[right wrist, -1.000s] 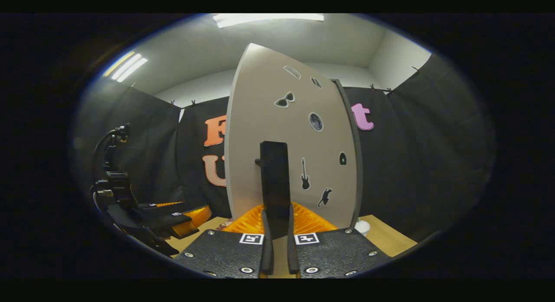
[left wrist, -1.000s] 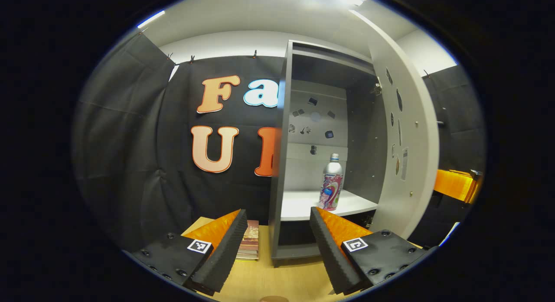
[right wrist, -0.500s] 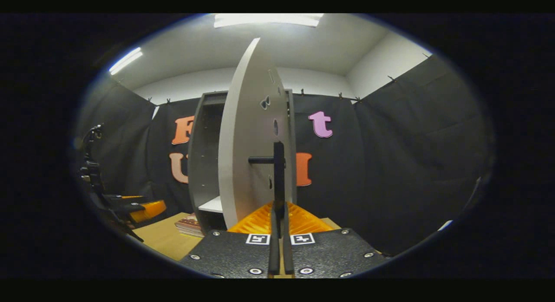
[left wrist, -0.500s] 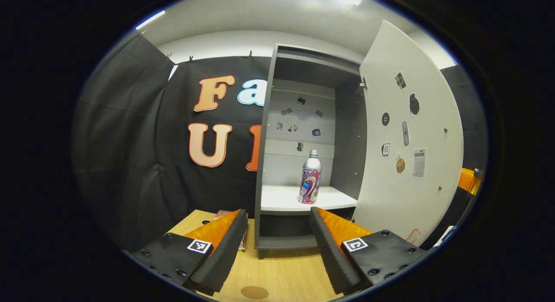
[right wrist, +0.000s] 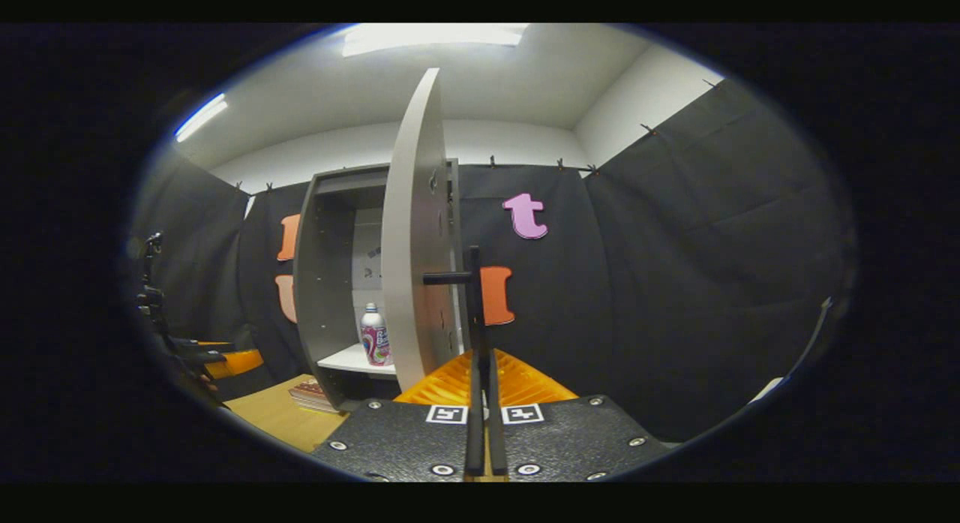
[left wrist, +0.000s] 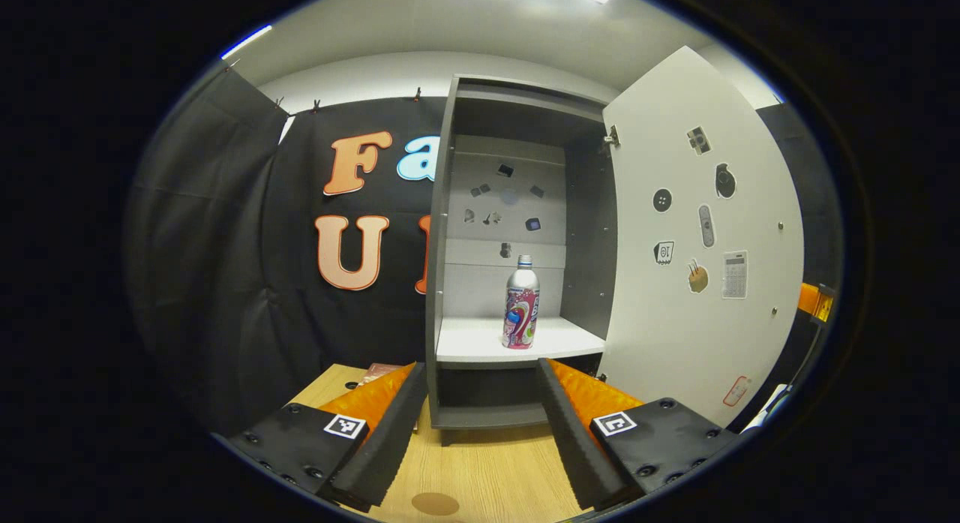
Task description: Open the cabinet door with the right hand, grasp the bottle in the cabinet with the left hand and place it on the coaster, then close the cabinet door with the right hand.
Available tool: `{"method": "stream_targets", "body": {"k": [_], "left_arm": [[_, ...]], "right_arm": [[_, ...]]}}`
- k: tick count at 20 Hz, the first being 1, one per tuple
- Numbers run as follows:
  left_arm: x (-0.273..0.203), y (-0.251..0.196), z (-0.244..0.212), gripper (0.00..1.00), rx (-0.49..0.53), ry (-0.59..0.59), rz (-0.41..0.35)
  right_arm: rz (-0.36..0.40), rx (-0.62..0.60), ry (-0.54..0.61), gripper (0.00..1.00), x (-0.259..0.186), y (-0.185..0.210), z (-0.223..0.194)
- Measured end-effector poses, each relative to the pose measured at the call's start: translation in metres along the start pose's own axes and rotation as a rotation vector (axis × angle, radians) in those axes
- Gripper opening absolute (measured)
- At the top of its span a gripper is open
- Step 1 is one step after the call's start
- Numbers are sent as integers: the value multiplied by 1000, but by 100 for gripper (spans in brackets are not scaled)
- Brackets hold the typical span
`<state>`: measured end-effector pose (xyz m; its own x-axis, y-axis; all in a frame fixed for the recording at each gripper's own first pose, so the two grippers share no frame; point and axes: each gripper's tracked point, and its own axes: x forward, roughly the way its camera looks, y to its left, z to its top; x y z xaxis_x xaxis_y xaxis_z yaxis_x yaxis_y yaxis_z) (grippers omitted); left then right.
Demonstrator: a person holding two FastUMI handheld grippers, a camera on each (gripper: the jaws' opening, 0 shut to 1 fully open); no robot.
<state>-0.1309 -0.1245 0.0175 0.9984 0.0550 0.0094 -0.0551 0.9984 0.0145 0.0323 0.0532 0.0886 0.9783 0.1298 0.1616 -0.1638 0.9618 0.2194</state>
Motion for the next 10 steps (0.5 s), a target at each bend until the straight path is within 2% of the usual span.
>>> {"method": "stream_targets", "body": {"k": [1, 4, 5, 8, 9, 10], "left_arm": [[2, -4, 0, 95, -3, 0, -10], [5, -19, -2, 94, 7, 5, -37], [6, -21, -3, 94, 10, 5, -42], [9, -30, -6, 94, -6, 6, -61], [10, -32, -6, 94, -18, 9, -66], [10, -34, -7, 94, -31, 13, -71]], "right_arm": [[-5, -13, -4, 2, 0, -3, 1], [-28, -34, -4, 2, -2, -13, 1], [-26, -34, 0, 7, -3, -12, 0], [-34, -42, 28, 7, -9, -11, -4], [-41, -50, 33, 2, -12, -13, -4], [-45, -55, 33, 2, -13, -14, -4]]}}
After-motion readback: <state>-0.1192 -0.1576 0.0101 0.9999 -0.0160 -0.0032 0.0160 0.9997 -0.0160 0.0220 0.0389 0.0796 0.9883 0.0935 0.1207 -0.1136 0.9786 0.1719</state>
